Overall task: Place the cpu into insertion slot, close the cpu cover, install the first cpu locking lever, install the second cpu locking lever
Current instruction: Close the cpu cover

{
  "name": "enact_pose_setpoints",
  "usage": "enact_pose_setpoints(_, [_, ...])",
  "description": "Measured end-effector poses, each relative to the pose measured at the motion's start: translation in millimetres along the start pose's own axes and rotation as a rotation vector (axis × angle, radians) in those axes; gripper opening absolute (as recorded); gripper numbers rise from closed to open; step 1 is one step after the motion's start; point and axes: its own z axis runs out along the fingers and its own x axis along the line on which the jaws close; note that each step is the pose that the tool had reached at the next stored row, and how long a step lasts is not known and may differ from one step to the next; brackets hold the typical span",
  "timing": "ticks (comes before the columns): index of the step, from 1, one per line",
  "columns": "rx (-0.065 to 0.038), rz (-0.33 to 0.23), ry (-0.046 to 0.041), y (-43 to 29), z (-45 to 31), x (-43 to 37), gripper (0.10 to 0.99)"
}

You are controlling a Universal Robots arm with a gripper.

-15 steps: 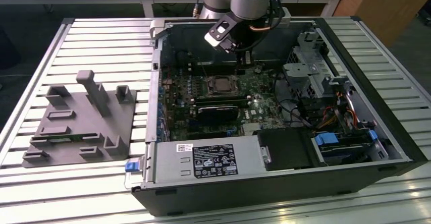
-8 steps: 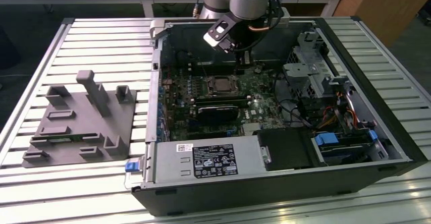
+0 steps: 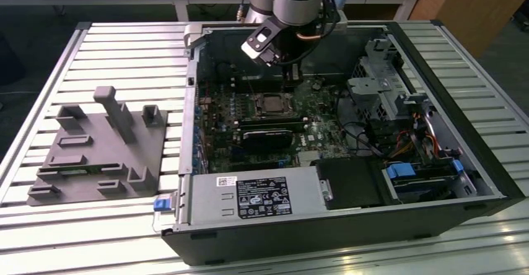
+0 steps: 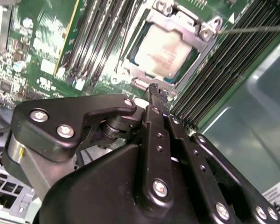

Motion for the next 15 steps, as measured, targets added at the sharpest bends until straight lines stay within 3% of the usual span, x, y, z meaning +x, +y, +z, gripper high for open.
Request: enact_pose_setpoints(15, [0.0, 0.0, 0.0001, -24.6, 12.3, -6.3, 0.106])
